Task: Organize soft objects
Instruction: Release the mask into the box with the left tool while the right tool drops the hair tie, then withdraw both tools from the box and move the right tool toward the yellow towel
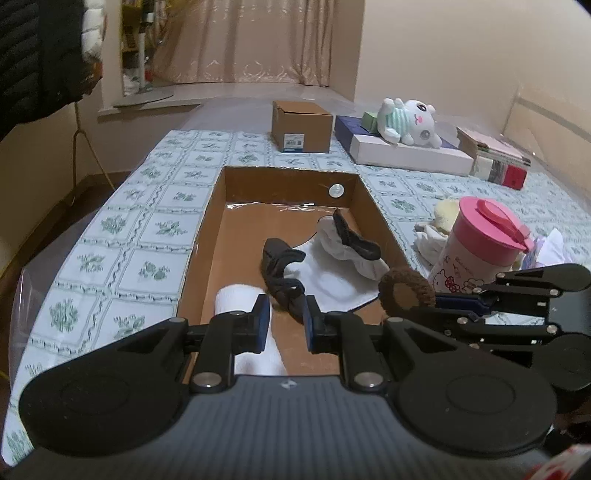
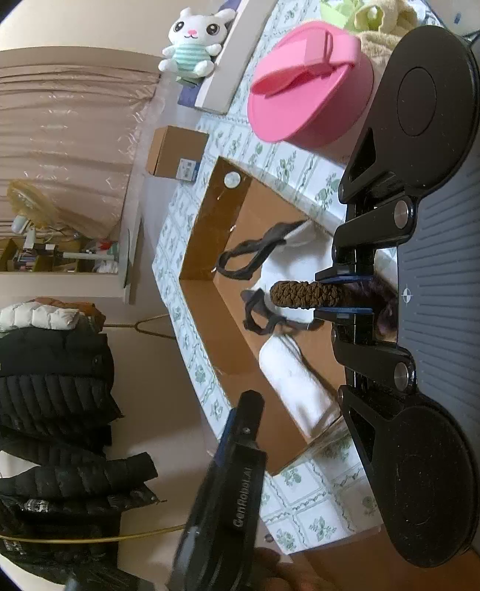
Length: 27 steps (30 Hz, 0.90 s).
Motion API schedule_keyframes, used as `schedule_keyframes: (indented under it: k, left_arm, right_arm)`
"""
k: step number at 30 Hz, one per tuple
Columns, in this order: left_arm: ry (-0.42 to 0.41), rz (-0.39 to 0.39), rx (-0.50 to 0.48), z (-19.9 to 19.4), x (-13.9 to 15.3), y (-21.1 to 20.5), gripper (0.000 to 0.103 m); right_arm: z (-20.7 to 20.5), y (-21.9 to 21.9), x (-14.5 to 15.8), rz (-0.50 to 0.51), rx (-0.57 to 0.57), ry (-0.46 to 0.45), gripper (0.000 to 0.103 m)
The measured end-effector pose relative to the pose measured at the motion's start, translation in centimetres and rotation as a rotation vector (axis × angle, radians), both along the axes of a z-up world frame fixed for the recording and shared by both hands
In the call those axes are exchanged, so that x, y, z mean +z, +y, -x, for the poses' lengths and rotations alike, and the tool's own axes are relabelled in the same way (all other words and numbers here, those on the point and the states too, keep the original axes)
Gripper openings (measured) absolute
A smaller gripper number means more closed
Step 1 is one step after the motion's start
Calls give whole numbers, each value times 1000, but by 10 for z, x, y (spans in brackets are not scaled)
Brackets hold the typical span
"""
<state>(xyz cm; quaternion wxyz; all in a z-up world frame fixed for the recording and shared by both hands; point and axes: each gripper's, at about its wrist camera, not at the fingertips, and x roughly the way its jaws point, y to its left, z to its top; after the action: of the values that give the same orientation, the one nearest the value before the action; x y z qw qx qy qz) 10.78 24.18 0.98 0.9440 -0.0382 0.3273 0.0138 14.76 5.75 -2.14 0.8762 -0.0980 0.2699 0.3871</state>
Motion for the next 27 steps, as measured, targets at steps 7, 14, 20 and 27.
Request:
schedule_keyframes:
  k: [7, 14, 20, 27]
  left_arm:
    - [0, 14, 17, 5, -1, 4, 18]
    - [11, 12, 30, 9, -5, 5, 26]
    - [22, 29, 41, 17, -7, 0, 26]
    - [23, 39, 57, 35, -3, -14, 26]
  right_arm:
    - [-3, 5, 4, -52, -6, 3, 13]
    - [-1, -3, 1, -92, -15, 26, 67]
    - [13, -16, 3, -89, -38, 34, 67]
    - [32, -38, 9, -83, -81, 37, 67]
